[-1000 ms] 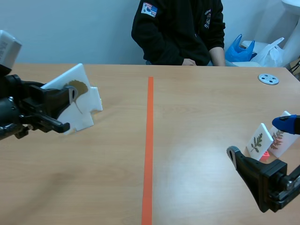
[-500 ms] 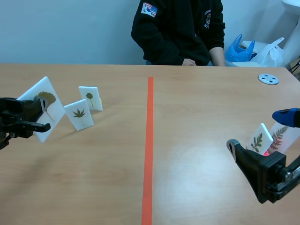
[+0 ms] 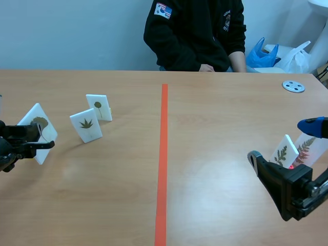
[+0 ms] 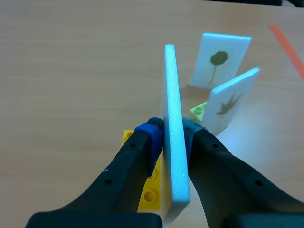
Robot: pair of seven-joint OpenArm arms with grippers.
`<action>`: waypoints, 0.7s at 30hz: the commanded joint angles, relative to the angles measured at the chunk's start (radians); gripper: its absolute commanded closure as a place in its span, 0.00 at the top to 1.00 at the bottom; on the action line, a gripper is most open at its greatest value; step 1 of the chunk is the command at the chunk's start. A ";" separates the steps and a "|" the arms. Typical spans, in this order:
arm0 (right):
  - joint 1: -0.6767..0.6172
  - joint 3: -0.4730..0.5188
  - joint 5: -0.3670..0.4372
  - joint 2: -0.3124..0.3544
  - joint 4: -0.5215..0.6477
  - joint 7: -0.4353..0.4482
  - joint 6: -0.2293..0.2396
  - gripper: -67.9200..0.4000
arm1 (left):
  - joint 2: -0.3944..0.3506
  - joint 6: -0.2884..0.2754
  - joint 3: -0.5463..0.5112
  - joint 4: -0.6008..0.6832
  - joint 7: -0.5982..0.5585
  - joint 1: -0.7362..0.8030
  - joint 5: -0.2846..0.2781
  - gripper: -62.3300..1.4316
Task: Sort the leaf by its shape. The table is split by an orange tape line. A compound leaf with several leaflets goes to the left side, a simple leaf with one blade goes to the right side. Return to the home posture when a red brick is placed on the table.
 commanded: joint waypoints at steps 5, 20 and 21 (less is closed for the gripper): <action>0.010 0.013 0.007 0.002 0.016 0.014 -0.004 1.00 | 0.007 0.001 -0.006 -0.062 -0.064 -0.030 -0.005 0.10; 0.010 0.013 0.007 0.002 0.016 0.014 -0.004 1.00 | 0.011 0.001 -0.006 -0.150 -0.119 -0.030 0.017 0.52; 0.010 0.013 0.007 0.002 0.016 0.014 -0.004 1.00 | 0.011 0.001 -0.006 -0.150 -0.119 -0.030 0.017 0.60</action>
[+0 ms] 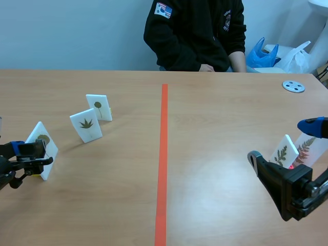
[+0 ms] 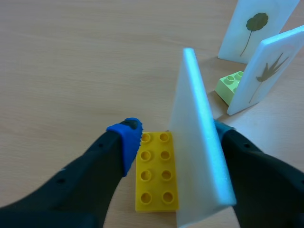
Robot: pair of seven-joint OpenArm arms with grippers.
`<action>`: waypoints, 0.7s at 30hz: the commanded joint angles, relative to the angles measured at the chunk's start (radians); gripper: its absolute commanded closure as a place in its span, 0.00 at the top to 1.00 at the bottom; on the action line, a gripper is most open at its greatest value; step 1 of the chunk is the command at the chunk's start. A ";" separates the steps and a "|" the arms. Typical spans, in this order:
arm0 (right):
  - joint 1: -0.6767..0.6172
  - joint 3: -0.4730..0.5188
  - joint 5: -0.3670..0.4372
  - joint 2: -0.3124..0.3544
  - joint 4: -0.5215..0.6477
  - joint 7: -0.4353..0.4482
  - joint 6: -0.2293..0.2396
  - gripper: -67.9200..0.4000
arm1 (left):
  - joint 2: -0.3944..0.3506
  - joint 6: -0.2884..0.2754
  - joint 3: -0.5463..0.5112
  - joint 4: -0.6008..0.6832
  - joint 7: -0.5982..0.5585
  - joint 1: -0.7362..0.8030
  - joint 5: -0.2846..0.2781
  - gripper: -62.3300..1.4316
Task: Sort the leaf by its shape. The table is split by an orange tape line. A compound leaf with several leaflets goes to the left side, a simple leaf with one blade goes to the right side. Return to the home posture when a red brick is placed on the table.
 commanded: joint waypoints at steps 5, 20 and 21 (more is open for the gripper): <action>0.010 0.013 0.007 0.002 0.016 0.014 -0.004 1.00 | -0.002 0.001 -0.006 0.032 -0.022 -0.006 -0.009 1.00; 0.010 0.013 0.007 0.002 0.016 0.013 -0.004 1.00 | -0.003 -0.028 -0.071 0.604 0.198 0.219 -0.048 1.00; 0.010 0.013 0.007 0.002 0.016 0.013 -0.004 1.00 | -0.005 -0.043 -0.071 0.649 0.209 0.244 -0.048 1.00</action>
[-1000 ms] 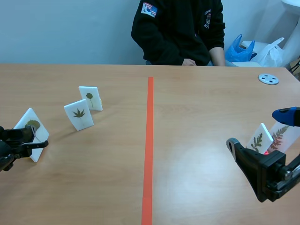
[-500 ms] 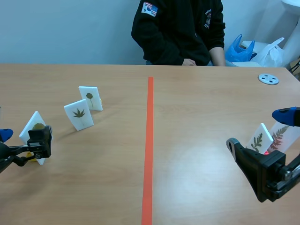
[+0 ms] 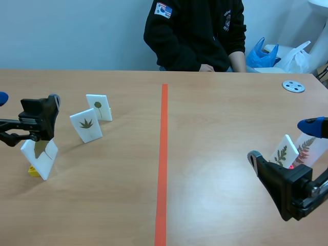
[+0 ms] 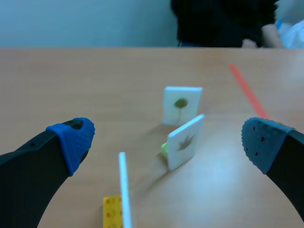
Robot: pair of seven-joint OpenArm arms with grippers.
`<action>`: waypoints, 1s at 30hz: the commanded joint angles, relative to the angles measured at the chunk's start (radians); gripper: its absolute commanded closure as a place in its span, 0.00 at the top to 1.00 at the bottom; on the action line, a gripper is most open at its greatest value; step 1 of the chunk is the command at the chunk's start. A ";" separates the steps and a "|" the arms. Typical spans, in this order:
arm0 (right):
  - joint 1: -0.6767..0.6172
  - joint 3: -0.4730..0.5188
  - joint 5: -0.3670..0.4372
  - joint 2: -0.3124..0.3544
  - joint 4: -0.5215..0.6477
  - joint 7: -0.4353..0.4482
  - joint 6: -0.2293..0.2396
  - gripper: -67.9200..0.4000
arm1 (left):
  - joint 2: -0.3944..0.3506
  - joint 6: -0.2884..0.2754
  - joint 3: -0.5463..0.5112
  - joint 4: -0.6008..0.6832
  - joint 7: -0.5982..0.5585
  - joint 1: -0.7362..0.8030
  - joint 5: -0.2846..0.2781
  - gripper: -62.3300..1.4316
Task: Sort the leaf by its shape. The table is split by an orange tape line. A compound leaf with several leaflets goes to the left side, a simple leaf with one blade goes to the right side. Return to the home posture when a red brick is placed on the table.
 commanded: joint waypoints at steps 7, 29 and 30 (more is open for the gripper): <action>0.010 0.013 0.007 0.002 0.016 0.013 -0.004 1.00 | -0.005 -0.182 -0.001 0.241 0.023 0.190 -0.006 1.00; 0.009 0.013 0.007 0.002 0.016 0.009 -0.004 1.00 | -0.004 -0.304 0.073 0.317 0.114 0.416 -0.006 1.00; 0.009 0.013 0.007 0.002 0.016 0.010 -0.004 1.00 | -0.004 -0.291 0.072 0.317 0.114 0.411 -0.006 1.00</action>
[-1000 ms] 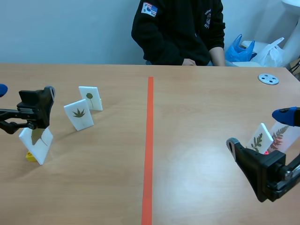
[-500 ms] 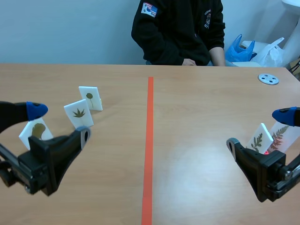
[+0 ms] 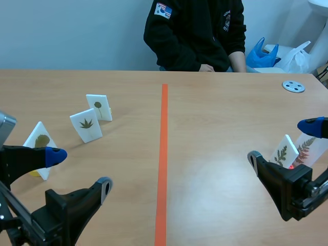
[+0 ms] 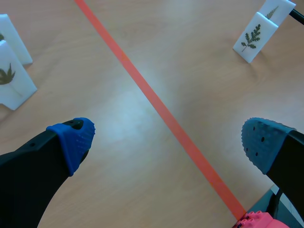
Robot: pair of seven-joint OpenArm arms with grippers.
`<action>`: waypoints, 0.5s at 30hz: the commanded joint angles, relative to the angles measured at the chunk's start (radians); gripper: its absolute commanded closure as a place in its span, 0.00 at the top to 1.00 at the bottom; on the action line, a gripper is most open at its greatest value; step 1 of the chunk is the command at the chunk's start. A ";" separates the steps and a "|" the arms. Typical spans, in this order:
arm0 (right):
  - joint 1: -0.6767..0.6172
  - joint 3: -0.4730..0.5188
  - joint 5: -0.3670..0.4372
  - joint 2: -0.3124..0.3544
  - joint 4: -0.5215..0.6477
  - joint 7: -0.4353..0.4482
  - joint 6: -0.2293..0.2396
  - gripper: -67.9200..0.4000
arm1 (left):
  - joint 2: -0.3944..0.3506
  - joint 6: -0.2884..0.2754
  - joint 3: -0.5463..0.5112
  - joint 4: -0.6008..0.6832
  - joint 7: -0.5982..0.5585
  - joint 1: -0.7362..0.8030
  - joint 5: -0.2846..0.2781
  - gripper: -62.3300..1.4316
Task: Sort the leaf by its shape. The table is split by an orange tape line. A compound leaf with several leaflets goes to the left side, a simple leaf with one blade goes to the right side. Return to the home posture when a red brick is placed on the table.
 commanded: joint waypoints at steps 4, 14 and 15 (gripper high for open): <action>0.009 0.013 0.007 0.002 0.016 0.007 -0.004 1.00 | -0.001 0.013 -0.004 0.003 -0.016 -0.022 -0.010 1.00; 0.009 0.013 0.007 0.002 0.016 0.006 -0.004 1.00 | -0.001 0.013 -0.005 0.003 -0.016 -0.024 -0.010 1.00; 0.009 0.013 0.007 0.002 0.016 0.006 -0.004 1.00 | -0.001 0.013 -0.005 0.003 -0.016 -0.024 -0.010 1.00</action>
